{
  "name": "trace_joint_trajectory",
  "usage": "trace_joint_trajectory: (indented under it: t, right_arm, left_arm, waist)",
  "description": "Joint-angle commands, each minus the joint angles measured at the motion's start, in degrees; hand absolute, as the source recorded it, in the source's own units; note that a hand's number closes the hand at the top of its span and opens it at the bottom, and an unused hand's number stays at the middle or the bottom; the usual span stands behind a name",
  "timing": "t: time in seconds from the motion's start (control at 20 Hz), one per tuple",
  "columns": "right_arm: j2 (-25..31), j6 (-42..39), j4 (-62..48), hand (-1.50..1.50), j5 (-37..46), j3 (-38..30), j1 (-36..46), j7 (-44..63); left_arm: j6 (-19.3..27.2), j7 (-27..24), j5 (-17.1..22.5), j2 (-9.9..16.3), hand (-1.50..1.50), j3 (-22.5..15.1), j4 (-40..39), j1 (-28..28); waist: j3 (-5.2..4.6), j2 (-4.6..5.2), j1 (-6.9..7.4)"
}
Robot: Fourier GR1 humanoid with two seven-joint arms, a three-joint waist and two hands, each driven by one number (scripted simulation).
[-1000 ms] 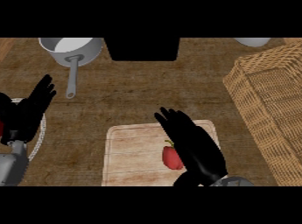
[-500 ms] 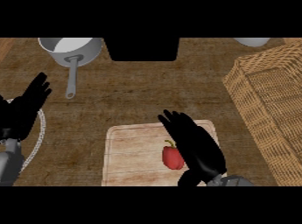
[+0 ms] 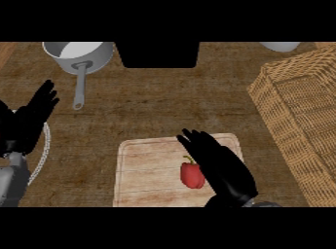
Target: Pick the bell pepper from the cutting board and place it in the basket
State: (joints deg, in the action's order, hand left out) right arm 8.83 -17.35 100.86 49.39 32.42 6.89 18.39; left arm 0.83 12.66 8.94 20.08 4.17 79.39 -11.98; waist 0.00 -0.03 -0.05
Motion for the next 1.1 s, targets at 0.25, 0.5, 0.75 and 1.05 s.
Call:
trace_joint_trajectory:
  t: [0.25,0.5,0.75,1.05]
  right_arm:
    - [-3.7,-0.6,-5.7,-1.50,5.8,-0.7,3.0,-0.9]
    - [-2.4,6.0,-7.6,-1.50,10.4,2.3,-3.8,-4.0]
    - [-1.5,3.3,-10.2,1.50,11.9,-0.6,0.6,-6.4]
    - [-4.0,2.2,-11.7,1.50,16.8,2.8,0.1,-5.7]
  left_arm:
    - [-1.8,0.8,-1.3,-1.3,0.00,1.6,2.6,1.2]
    - [-1.3,3.5,-2.2,-2.2,0.00,2.2,0.8,-2.7]
    - [-3.5,-0.5,-2.3,-1.9,0.00,4.1,0.0,0.4]
    - [-2.4,-0.2,-5.1,-4.4,0.00,2.4,2.2,2.5]
  waist:
    - [0.01,0.00,0.22]
    - [0.01,0.00,-0.03]
    - [0.00,0.01,0.14]
    - [0.00,-0.02,0.10]
